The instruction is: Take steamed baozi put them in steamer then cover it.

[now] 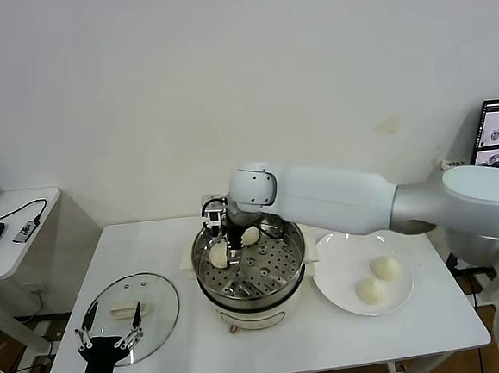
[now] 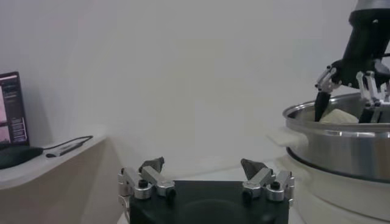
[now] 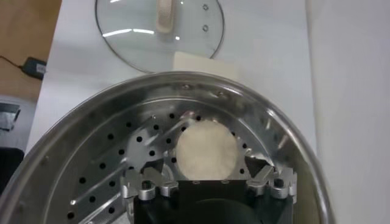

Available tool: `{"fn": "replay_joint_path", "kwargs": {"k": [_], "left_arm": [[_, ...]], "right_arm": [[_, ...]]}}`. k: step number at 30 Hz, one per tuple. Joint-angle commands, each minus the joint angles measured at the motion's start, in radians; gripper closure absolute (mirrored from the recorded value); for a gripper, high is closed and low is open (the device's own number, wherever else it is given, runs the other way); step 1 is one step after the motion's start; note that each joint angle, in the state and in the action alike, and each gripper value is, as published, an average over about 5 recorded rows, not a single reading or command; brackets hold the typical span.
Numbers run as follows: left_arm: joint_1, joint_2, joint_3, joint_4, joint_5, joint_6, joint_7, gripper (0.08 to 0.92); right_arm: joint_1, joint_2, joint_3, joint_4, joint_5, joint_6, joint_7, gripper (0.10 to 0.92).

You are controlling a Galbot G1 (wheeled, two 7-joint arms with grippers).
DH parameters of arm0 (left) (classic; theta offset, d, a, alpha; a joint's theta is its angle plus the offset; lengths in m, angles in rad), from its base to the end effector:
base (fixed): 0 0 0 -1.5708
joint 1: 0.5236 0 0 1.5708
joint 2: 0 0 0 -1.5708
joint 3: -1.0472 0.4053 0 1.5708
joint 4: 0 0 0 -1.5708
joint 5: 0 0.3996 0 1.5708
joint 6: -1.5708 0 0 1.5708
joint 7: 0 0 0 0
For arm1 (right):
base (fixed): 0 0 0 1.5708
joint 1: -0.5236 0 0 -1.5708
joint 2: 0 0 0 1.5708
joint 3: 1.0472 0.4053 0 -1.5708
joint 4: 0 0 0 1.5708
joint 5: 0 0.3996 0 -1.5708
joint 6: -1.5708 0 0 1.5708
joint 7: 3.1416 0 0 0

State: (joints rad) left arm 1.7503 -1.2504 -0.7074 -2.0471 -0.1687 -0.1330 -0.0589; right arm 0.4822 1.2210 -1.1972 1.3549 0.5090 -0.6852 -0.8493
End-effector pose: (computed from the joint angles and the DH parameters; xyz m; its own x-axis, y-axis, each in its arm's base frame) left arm 0.1433 0.1315 -0.3710 -0.9977 -0.0412 0.0531 -0.0298 0.9795 0.1992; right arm 0.5905 0.1943 -0.0828 -0.1890 -0.3063 0.9330 -0.9605 -0.1400 -0.2405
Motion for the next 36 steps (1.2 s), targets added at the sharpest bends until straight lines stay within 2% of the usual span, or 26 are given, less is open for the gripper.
{"fn": "replay_joint_path", "kwargs": {"k": [1,8,17,28,36], "left_arm": [[0.0,0.003,0.005,-0.004,0.002,0.002,0.001,0.177],[0.001,0.007,0.014,-0.01,0.01,0.004,0.001,0.177],[0.005,0.008,0.029,-0.015,0.023,0.01,0.001,0.177],[0.017,0.009,0.02,-0.01,0.03,0.012,0.001,0.177],[0.019,0.004,0.012,-0.006,0.037,0.013,0.001,0.177]], "right_arm": [[0.155,-0.277,-0.026,0.209,-0.09,0.093,-0.18,0.202],[0.186,-0.546,-0.039,0.332,-0.228,0.263,-0.311,0.203],[0.009,-0.791,0.054,0.406,-0.347,0.309,-0.294,0.203],[-0.362,-0.859,0.268,0.348,-0.559,0.354,-0.259,0.203],[-0.547,-0.813,0.369,0.284,-0.606,0.357,-0.228,0.203]]}}
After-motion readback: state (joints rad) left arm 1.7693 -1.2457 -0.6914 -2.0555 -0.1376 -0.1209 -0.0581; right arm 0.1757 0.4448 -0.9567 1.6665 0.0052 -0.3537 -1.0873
